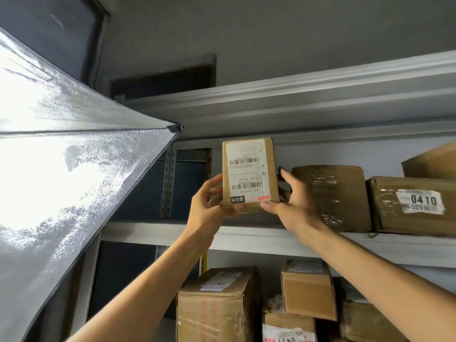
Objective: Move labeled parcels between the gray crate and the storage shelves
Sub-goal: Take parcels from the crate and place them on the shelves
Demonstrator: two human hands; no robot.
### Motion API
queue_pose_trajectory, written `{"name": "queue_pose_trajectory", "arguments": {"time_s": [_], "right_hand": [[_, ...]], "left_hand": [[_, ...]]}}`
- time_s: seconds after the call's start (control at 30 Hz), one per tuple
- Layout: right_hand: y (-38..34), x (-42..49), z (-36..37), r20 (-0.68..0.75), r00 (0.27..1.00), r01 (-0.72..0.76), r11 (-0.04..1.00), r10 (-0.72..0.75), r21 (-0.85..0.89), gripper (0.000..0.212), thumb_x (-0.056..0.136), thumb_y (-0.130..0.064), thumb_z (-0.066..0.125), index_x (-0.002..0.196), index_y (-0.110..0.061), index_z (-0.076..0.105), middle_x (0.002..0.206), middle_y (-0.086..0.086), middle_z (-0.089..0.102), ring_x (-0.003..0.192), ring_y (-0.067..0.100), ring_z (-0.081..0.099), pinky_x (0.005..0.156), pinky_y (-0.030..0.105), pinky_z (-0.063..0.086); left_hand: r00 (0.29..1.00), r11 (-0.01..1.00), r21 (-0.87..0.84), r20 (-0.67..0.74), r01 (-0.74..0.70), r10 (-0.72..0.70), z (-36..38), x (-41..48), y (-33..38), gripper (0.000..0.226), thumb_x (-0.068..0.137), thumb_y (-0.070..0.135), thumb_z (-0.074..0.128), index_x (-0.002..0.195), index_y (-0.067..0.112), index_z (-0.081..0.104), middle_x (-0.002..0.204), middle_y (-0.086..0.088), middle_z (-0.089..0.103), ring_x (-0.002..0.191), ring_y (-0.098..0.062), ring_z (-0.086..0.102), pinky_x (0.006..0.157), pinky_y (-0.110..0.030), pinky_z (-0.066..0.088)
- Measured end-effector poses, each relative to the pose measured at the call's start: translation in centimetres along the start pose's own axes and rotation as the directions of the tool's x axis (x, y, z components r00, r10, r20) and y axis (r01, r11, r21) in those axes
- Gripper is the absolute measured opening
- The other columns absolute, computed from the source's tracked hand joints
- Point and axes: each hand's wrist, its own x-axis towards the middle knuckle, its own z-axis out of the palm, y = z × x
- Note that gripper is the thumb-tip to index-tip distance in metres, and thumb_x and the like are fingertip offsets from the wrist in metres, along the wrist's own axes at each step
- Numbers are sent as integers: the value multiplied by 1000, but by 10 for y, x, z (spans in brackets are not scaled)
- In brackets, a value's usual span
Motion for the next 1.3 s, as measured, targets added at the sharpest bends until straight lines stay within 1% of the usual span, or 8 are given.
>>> {"name": "queue_pose_trajectory", "arguments": {"time_s": [0.2, 0.3, 0.5, 0.67, 0.93, 1.03, 1.13, 1.3], "right_hand": [[2, -1, -3, 9, 1000, 27, 994, -28, 108, 75, 78, 19, 64, 134, -26, 43, 137, 0, 52, 131, 22, 46, 90, 41, 56], [7, 0, -1, -27, 999, 43, 990, -39, 134, 76, 72, 21, 67, 125, -27, 43, 134, -5, 52, 129, 21, 48, 81, 40, 59], [1, 2, 4, -142, 978, 173, 978, -156, 119, 86, 69, 24, 64, 100, -54, 45, 119, -5, 54, 115, 13, 53, 61, 24, 58], [-1, 1, 7, -149, 979, 159, 980, -140, 121, 79, 63, 26, 68, 96, -43, 50, 114, -3, 60, 107, 10, 58, 56, 19, 57], [-3, 4, 2, -20, 1000, 6, 963, -1, 269, 66, 64, 28, 66, 89, -32, 54, 95, -9, 65, 92, 7, 59, 62, 22, 51], [-2, 10, -5, 93, 993, -97, 926, 68, 365, 52, 67, 32, 58, 86, -16, 59, 88, -1, 69, 91, 20, 64, 65, 28, 54], [-5, 14, -10, 158, 981, -175, 883, 116, 436, 44, 75, 30, 51, 89, -11, 58, 86, 3, 69, 90, 21, 65, 67, 30, 57], [-15, 12, -8, 155, 976, -205, 889, 154, 410, 53, 68, 12, 68, 115, -9, 54, 99, 6, 68, 91, 20, 64, 81, 35, 53]], "left_hand": [[998, 990, -132, 33, 57, -53, -1, 0, 13, 55, 80, 1, 71, 130, 19, 59, 118, -3, 69, 109, -24, 66, 94, -46, 54], [995, 961, -258, -11, 95, -102, -4, 1, 10, 80, 73, 0, 75, 144, 20, 43, 134, -5, 60, 119, -27, 60, 100, -56, 47], [997, 993, -97, 31, -67, 71, -8, -4, 10, 67, 63, -30, 59, 116, 11, 61, 116, -13, 66, 113, -32, 61, 62, -41, 60], [995, 992, -88, 29, -89, 92, -11, -7, 12, 65, 58, -33, 60, 109, 7, 64, 110, -11, 68, 110, -29, 63, 56, -36, 58], [991, 992, 27, 44, -126, 124, -16, -11, 21, 72, 65, -9, 80, 125, 25, 59, 130, 0, 52, 115, -18, 51, 61, -20, 57], [991, 994, 68, 110, -87, 80, -18, -9, 26, 86, 52, 23, 90, 128, 43, 53, 136, 0, 38, 124, -28, 46, 77, -42, 60], [981, 986, 145, 184, -84, 57, -19, -4, 32, 96, 48, 30, 88, 132, 52, 46, 136, 0, 36, 127, -29, 44, 91, -51, 54], [991, 982, 144, 63, -125, 117, -19, -4, 30, 86, 59, 41, 88, 134, 43, 47, 124, -1, 59, 113, -21, 61, 81, -26, 57]]}}
